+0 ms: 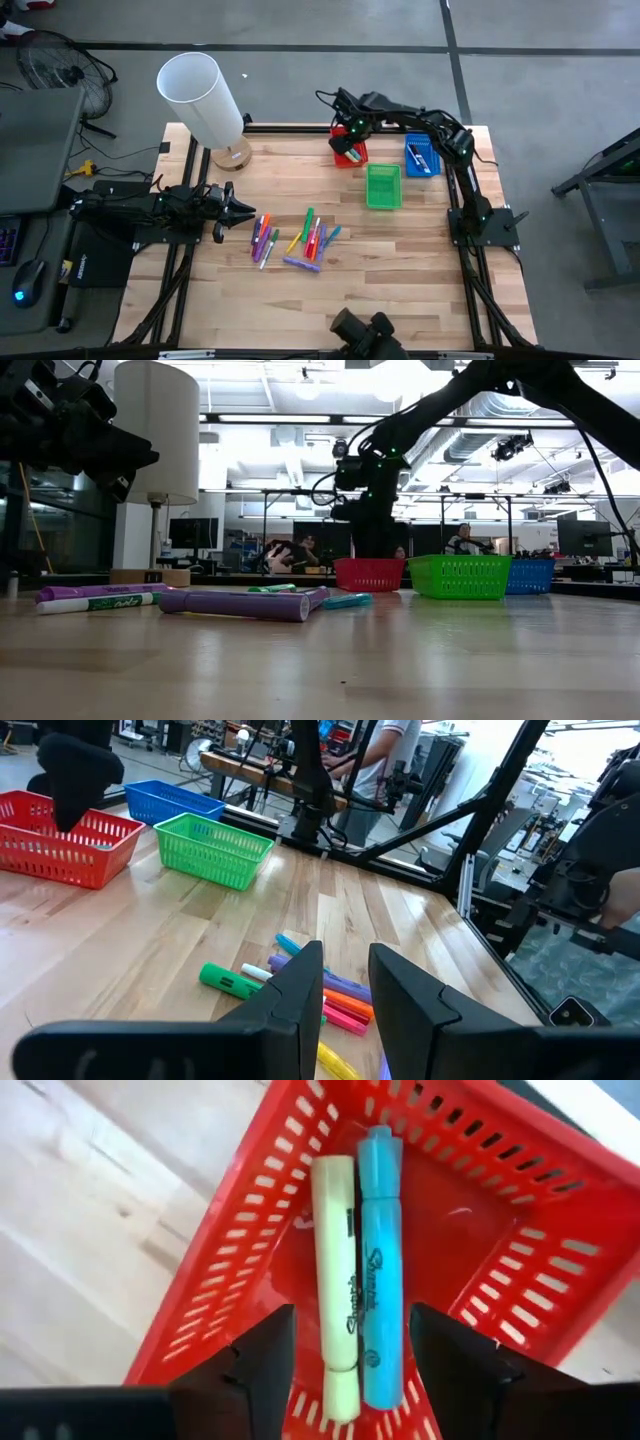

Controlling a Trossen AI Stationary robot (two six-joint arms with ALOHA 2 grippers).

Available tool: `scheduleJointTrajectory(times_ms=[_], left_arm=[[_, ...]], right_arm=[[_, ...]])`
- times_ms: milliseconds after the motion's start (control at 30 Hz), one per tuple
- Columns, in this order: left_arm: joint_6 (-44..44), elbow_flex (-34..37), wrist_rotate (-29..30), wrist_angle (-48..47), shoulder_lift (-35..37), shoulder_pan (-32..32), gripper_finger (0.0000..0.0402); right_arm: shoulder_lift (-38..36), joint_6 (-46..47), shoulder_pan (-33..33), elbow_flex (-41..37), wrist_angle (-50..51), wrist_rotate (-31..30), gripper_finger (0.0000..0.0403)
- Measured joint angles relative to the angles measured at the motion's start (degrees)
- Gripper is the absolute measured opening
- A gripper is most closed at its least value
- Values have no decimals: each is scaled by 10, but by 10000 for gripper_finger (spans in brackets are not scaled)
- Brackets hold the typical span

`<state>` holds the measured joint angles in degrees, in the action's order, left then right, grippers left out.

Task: Pick & Place Markers
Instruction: Put the green highlighter in the red bin

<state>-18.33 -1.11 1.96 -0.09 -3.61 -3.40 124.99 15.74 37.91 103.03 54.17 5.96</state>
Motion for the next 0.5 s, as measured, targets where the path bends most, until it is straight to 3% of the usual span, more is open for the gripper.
scheduleJointTrajectory(times_ms=[200, 500], left_arm=[[0, 0, 0, 0, 0, 0, 83], [0, 0, 0, 0, 0, 0, 83]], right_arm=[[0, -21, -13, 43, 53, -23, 177], [0, -98, -73, 84, 86, -11, 167]])
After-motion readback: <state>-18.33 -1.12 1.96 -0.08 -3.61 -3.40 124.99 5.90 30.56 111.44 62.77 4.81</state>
